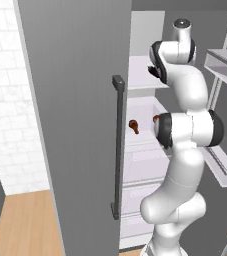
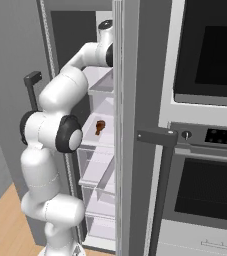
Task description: Place one eggplant and one chicken drumstick in each tupperware on the nearby counter, to pack two identical lunches.
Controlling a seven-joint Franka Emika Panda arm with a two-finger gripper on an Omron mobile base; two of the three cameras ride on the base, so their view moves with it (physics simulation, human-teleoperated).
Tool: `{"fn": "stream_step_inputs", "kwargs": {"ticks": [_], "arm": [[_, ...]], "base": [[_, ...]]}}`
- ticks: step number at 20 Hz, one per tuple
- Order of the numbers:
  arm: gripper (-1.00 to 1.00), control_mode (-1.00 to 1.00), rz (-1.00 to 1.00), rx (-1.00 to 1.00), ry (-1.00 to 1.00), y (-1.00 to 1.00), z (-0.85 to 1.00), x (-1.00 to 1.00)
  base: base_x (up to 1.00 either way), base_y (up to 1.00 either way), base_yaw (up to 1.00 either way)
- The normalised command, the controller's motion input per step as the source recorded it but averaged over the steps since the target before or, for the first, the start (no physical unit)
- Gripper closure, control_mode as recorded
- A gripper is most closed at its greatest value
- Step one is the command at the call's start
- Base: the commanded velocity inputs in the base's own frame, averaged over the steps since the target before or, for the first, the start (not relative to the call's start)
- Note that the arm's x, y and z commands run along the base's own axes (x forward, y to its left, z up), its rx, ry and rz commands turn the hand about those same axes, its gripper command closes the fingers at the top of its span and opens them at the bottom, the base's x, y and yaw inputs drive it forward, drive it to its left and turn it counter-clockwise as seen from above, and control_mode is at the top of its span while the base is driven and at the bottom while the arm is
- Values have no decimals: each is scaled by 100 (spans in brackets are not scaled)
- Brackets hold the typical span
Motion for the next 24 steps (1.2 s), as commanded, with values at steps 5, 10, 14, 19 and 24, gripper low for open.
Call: {"fn": "stream_step_inputs", "kwargs": {"ticks": [5,10,14,19,24], "arm": [[-100,-100,-2,0,5,0,-18,20],[-100,-100,-2,0,8,0,-15,2],[-100,-100,-4,0,9,0,-20,0],[-100,-100,-4,4,14,1,-48,2],[-100,-100,0,9,3,4,-75,26]], "base": [[0,0,0],[0,0,0],[0,0,0],[0,0,0],[0,0,0]]}}
